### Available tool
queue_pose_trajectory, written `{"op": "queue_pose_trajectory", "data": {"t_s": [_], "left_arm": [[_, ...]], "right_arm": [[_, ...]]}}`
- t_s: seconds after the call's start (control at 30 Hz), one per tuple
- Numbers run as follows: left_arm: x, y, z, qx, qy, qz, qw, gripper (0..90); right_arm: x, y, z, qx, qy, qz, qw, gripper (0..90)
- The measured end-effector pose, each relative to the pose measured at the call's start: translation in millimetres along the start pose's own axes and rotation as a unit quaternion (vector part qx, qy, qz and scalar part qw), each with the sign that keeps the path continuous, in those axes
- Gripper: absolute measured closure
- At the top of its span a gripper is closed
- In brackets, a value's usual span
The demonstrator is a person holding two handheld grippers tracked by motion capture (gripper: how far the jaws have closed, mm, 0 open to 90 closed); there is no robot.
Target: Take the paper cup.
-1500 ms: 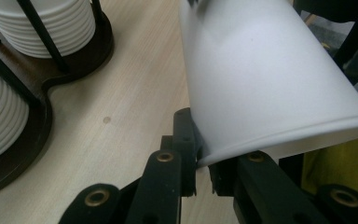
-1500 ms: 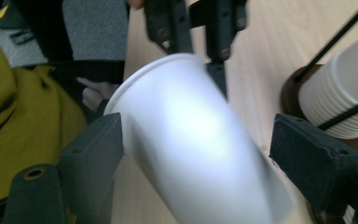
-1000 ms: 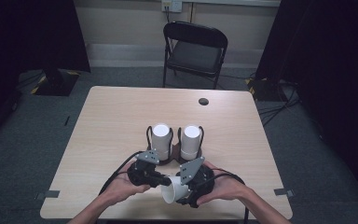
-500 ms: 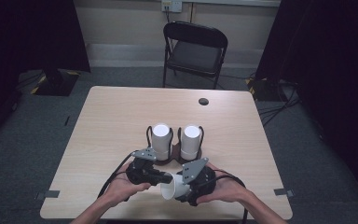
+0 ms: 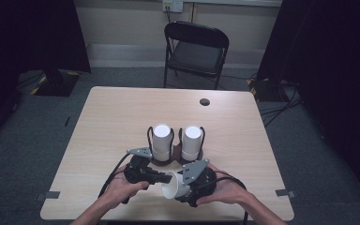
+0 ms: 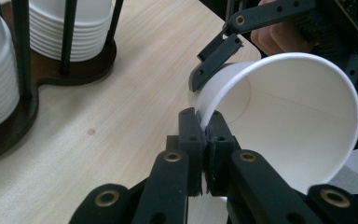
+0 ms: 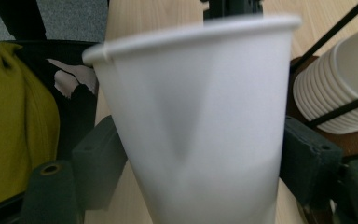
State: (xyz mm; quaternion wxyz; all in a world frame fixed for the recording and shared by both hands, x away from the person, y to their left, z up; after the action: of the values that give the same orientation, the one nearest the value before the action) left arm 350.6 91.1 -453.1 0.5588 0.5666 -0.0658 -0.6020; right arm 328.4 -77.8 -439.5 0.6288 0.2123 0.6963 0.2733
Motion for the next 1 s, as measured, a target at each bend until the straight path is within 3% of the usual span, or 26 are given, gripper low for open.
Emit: {"op": "queue_pose_trajectory", "data": {"t_s": [0.17,0.57,0.7,1.0], "left_arm": [[2.9,-0.6,0.8,-0.012,0.001,-0.003,0.9999,87.9],[6.0,-1.4,0.3,-0.031,0.005,-0.008,0.9995,87.3],[5.3,-0.6,0.8,-0.014,0.011,0.003,0.9998,86.7],[-2.2,-1.0,1.8,-0.002,0.026,0.025,0.9993,81.3]], "right_arm": [[5.2,5.5,-0.7,-0.008,0.008,-0.001,0.9999,20.9],[6.2,10.4,-3.5,-0.015,-0.012,0.008,0.9998,23.5],[4.4,10.1,-3.0,-0.014,-0.014,0.014,0.9997,24.4],[-1.0,6.0,-2.9,0.001,-0.028,0.034,0.9990,25.0]]}}
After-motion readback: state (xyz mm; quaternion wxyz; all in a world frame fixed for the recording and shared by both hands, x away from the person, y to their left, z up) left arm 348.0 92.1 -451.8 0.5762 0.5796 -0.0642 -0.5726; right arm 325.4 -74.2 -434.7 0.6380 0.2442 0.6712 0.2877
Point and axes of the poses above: each handheld gripper's, and its own axes: x roughly forward along the jaws, y roughly out of its top, z roughly to its right, the point moved 4 cm from there along x, roughly forward along the jaws, and after that the axes turned 14 degrees about y, right-handed, at the moved point
